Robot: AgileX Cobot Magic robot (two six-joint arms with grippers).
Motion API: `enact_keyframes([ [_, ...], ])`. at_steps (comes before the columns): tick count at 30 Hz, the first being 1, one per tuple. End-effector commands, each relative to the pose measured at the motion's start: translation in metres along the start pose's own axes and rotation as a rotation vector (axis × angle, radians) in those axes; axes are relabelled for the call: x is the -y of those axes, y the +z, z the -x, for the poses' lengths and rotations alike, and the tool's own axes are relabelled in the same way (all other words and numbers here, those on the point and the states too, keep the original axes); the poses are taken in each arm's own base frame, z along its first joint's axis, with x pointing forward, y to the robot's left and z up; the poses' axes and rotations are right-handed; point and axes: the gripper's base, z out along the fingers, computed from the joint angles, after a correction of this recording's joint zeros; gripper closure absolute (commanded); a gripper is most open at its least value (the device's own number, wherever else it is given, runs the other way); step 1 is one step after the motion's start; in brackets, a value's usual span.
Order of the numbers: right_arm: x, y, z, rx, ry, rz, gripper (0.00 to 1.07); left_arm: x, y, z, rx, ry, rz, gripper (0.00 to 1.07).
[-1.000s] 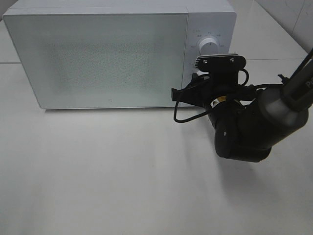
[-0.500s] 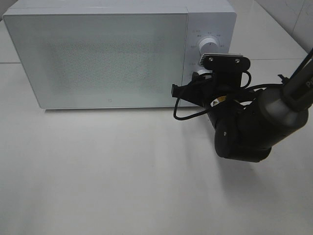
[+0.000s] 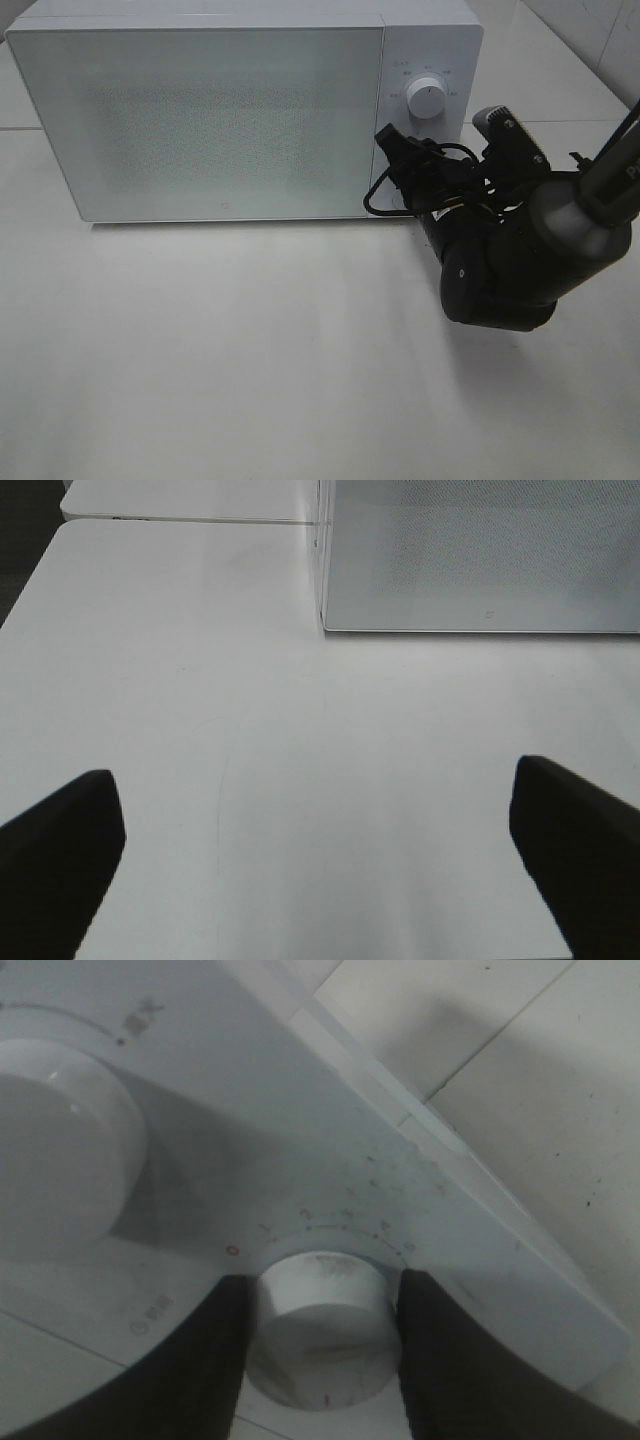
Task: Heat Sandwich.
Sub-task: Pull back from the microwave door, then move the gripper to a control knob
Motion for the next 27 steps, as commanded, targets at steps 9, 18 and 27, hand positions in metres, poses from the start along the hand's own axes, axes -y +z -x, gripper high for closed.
enact_keyframes([
  [9,-0.0067,0.0018,0.0003,-0.023,0.48,0.045,0.95,0.0009,-0.0029,-0.0028,0.022,-0.007,-0.014,0.03],
  [18,-0.0064,0.0018,0.001,-0.021,0.745,0.042,0.94,0.0009,-0.0029,-0.0028,0.022,-0.007,-0.014,0.03],
  [27,-0.0046,0.0019,0.0023,-0.003,0.933,0.029,0.93,0.0009,-0.0029,-0.0028,0.022,-0.007,-0.014,0.03],
])
